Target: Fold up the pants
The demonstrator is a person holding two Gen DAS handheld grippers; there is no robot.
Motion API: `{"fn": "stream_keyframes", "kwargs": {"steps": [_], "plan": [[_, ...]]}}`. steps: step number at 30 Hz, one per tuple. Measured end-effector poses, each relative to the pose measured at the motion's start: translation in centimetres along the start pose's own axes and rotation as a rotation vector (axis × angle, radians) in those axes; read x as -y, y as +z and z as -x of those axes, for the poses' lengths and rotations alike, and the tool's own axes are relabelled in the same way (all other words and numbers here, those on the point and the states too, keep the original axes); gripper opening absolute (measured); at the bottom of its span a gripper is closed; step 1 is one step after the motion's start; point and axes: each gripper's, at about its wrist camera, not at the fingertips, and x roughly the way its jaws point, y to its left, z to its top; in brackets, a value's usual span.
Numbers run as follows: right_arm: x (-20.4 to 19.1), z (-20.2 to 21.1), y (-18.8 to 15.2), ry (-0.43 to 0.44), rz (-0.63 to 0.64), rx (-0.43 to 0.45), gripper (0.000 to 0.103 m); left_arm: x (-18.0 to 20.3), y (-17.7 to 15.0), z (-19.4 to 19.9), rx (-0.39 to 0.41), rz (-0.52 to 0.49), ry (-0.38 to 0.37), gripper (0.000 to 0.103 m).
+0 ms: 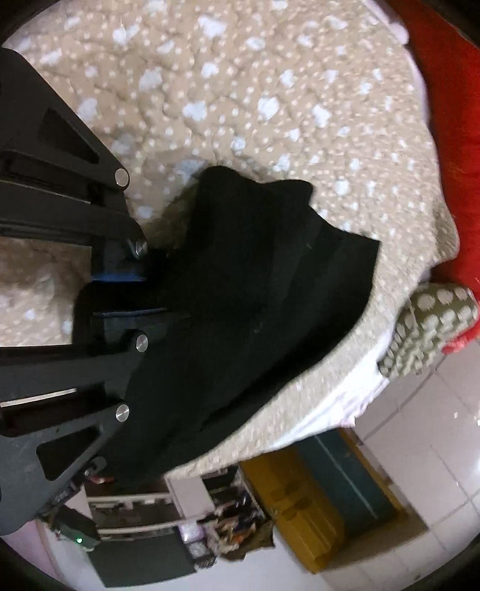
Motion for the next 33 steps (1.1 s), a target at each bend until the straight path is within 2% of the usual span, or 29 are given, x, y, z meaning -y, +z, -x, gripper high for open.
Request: {"fn": "stream_keyframes", "kwargs": {"steps": [1, 3, 6, 10, 12, 14, 16, 18, 20, 23, 24, 25, 26, 27, 30, 33], "plan": [[-0.8, 0.6, -0.3, 0.002, 0.032, 0.008, 0.017, 0.0, 0.0, 0.9, 0.003, -0.008, -0.018, 0.009], [-1.8, 1.9, -0.7, 0.017, 0.071, 0.006, 0.015, 0.1, -0.3, 3.2, 0.018, -0.050, -0.024, 0.009], [-3.4, 4.6, -2.2, 0.077, 0.101, -0.020, 0.015, -0.6, -1.3, 6.4, 0.034, -0.114, 0.012, 0.009], [-3.6, 5.7, -5.6, 0.114, 0.105, -0.127, 0.019, -3.4, -2.9, 7.0, -0.003, -0.109, 0.078, 0.009], [-1.9, 6.0, -7.0, 0.070, 0.071, -0.181, 0.023, -4.7, -3.6, 6.0, -0.031, -0.085, 0.102, 0.009], [0.2, 7.3, -7.1, 0.014, 0.028, -0.140, 0.031, -5.4, -4.3, 5.5, -0.044, -0.062, 0.103, 0.009], [2.5, 8.8, -6.5, -0.035, -0.051, -0.064, 0.048, -5.2, -4.3, 5.5, -0.030, -0.062, 0.114, 0.009], [4.7, 9.5, -5.6, -0.043, -0.151, -0.001, 0.049, -4.4, -4.4, 5.5, -0.012, -0.085, 0.135, 0.009], [5.7, 8.6, -4.5, -0.052, -0.182, 0.030, 0.049, -3.8, -4.2, 5.4, -0.003, -0.109, 0.159, 0.009], [6.1, 5.5, -3.2, -0.060, -0.176, 0.015, 0.050, -4.0, -3.7, 4.9, -0.013, -0.098, 0.167, 0.009], [6.0, 5.0, -2.8, -0.048, -0.177, 0.039, 0.045, -4.1, -3.7, 4.8, -0.018, -0.089, 0.167, 0.009], [5.9, 4.8, -2.5, -0.033, -0.178, 0.065, 0.027, -4.1, -3.5, 4.6, -0.022, -0.085, 0.168, 0.009], [5.9, 4.8, -2.3, -0.017, -0.183, 0.067, 0.014, -4.2, -3.4, 4.6, -0.024, -0.082, 0.167, 0.009], [5.8, 5.3, -2.2, -0.006, -0.177, 0.062, 0.007, -4.2, -3.4, 4.7, -0.025, -0.085, 0.165, 0.009], [4.6, 9.1, -2.2, -0.105, -0.058, 0.099, 0.006, -4.3, -3.5, 4.8, -0.023, -0.091, 0.155, 0.009], [5.3, 12.1, -2.9, -0.195, -0.027, 0.101, 0.006, -4.7, -3.9, 4.6, -0.041, -0.072, 0.136, 0.009]]}}
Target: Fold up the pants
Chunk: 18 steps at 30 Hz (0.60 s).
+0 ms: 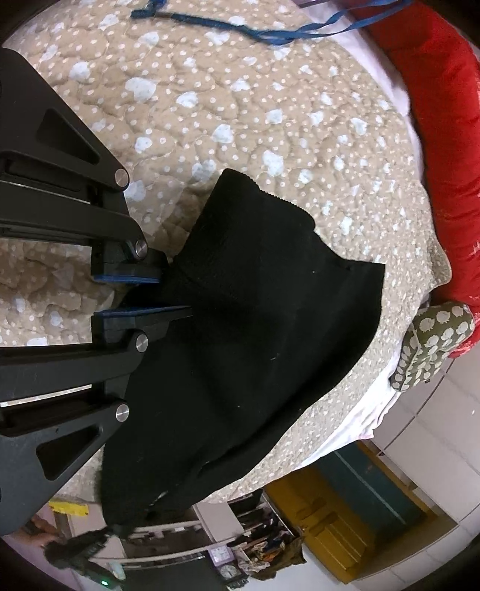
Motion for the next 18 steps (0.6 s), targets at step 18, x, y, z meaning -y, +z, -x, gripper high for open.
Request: {"fn": "stream_keyframes", "kwargs": {"steps": [18], "plan": [[-11.0, -2.5, 0.2, 0.209, 0.209, -0.094, 0.034, 1.6, 0.3, 5.8, 0.110, -0.125, 0.179, 0.024]]}}
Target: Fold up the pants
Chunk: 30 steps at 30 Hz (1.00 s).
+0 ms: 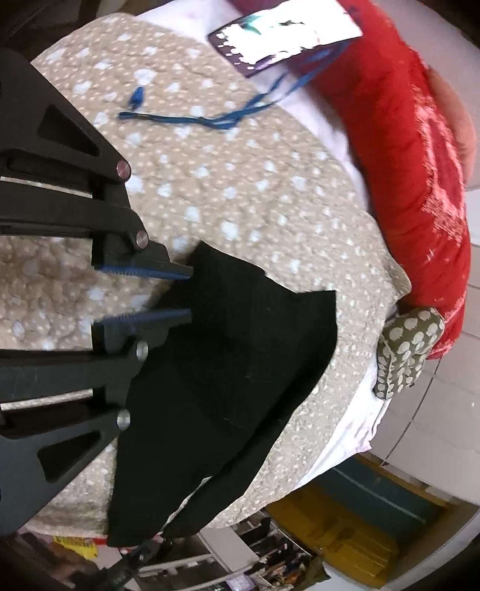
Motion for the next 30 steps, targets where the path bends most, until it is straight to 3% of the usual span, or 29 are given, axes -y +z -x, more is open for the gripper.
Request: {"fn": "stream_keyframes", "kwargs": {"steps": [2, 3, 6, 10, 12, 19, 25, 30], "plan": [[-2.1, -3.1, 0.2, 0.042, 0.046, -0.042, 0.034, 1.1, 0.5, -0.9, 0.002, -0.018, -0.010, 0.043], [-2.9, -4.3, 0.2, 0.050, 0.065, -0.065, 0.034, 1.7, 0.8, -1.4, 0.005, -0.027, -0.015, 0.046], [-5.0, -7.6, -0.2, 0.079, 0.119, -0.125, 0.034, 3.2, 1.2, -3.4, 0.012, -0.052, -0.001, 0.049], [-5.5, -11.5, -0.6, 0.033, 0.174, -0.207, 0.034, 4.1, 2.0, -7.2, -0.028, -0.090, 0.069, 0.051], [-5.3, -11.6, -0.3, 0.041, 0.180, -0.202, 0.034, 4.2, 2.0, -8.4, -0.031, -0.103, 0.096, 0.052], [-7.0, -11.4, 2.3, 0.051, 0.220, -0.167, 0.035, 3.9, 2.4, -8.9, -0.017, -0.092, 0.086, 0.059], [-12.2, -14.5, 5.3, 0.075, 0.315, -0.119, 0.045, 3.5, 2.6, -8.5, -0.022, -0.088, 0.068, 0.059], [-16.4, -17.8, 7.6, 0.072, 0.429, -0.091, 0.046, 2.0, 2.8, -8.3, -0.021, -0.048, 0.071, 0.059]]}}
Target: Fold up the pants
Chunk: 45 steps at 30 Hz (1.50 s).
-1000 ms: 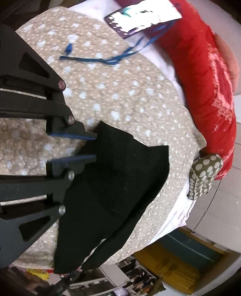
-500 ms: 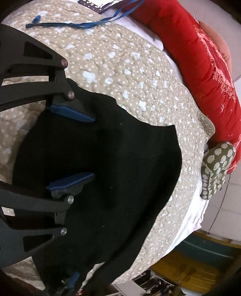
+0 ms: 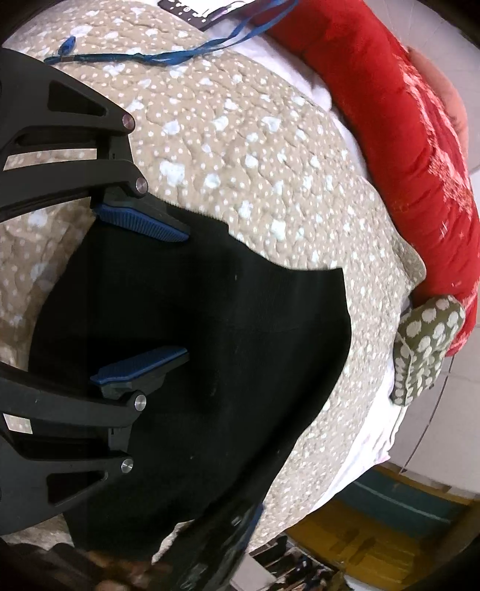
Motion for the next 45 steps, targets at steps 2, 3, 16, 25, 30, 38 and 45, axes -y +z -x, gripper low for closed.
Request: {"fn": "stream_keyframes", "kwargs": {"steps": [2, 3, 16, 25, 30, 38, 45], "plan": [[-0.7, -1.7, 1.3, -0.011, 0.038, -0.007, 0.046, -0.2, -0.1, -0.2, -0.002, 0.004, 0.003, 0.059], [-1.0, -2.8, 2.0, -0.020, 0.061, -0.017, 0.046, -0.3, -0.1, -0.3, -0.002, 0.004, 0.002, 0.059], [-1.8, -8.0, 3.9, -0.013, 0.124, -0.063, 0.046, -0.6, 0.2, -1.0, -0.006, 0.011, -0.003, 0.066], [-2.3, -8.3, 3.8, 0.009, 0.175, -0.041, 0.009, -0.8, 0.3, -1.1, -0.007, 0.015, -0.011, 0.066], [-2.5, -4.3, 4.0, 0.074, 0.151, 0.025, 0.005, -1.4, 0.4, -1.0, -0.006, 0.038, -0.022, 0.066], [-4.3, 6.8, -2.4, 0.186, 0.054, 0.088, 0.005, -6.4, -0.7, 3.4, 0.045, 0.175, 0.023, 0.066], [-8.5, 2.3, -9.8, 0.224, -0.001, -0.075, 0.009, -6.8, -1.0, 8.5, 0.166, 0.165, 0.081, 0.066]]}}
